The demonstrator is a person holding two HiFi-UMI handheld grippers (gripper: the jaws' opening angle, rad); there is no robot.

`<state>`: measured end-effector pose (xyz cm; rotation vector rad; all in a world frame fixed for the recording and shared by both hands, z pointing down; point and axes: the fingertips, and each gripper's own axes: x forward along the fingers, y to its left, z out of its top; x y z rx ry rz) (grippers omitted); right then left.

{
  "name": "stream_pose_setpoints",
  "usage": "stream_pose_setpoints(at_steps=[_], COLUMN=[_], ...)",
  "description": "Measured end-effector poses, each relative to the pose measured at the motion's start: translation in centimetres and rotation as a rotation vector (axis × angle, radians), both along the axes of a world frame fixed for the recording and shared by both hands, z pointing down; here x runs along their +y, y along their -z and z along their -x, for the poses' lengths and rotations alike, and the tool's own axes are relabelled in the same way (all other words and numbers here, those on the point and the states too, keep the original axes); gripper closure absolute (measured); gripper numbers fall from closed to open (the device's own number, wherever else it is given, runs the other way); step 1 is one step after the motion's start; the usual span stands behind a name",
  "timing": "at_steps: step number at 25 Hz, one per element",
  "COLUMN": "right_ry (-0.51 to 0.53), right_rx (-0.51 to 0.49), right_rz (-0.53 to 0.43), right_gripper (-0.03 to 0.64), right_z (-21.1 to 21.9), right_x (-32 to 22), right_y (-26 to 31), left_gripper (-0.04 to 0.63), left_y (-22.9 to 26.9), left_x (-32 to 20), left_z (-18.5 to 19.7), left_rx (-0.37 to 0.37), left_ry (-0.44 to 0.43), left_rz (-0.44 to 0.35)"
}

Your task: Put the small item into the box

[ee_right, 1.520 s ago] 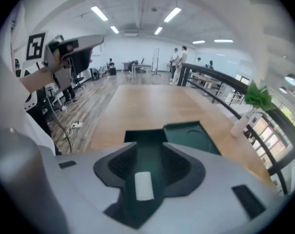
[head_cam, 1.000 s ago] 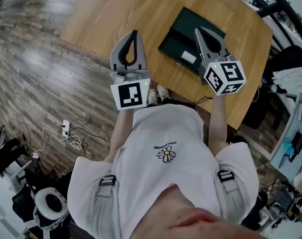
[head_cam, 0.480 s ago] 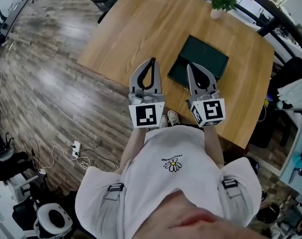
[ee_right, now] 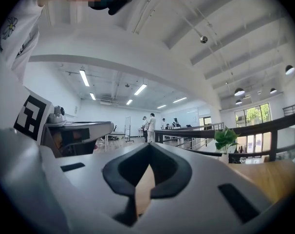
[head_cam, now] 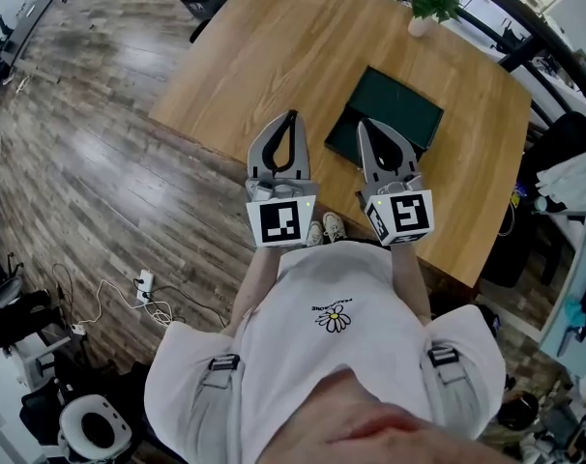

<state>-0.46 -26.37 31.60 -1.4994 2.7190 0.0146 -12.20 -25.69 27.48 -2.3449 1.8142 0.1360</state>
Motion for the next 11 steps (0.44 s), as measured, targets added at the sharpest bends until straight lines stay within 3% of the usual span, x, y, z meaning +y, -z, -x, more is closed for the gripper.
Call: stream_pose_setpoints(at_steps=[11], right_ry=[0.013], right_rx=[0.0], right_rz=[-0.011], right_gripper=[0.612], right_z=[0.05], right_x=[0.52], right_y=[0.49], left_gripper=[0.58], left_y=[0.09], left_x=[0.72], left_z=[0.48], left_rx=[0.005], left_ry=[0.016], left_rz=[-0.004])
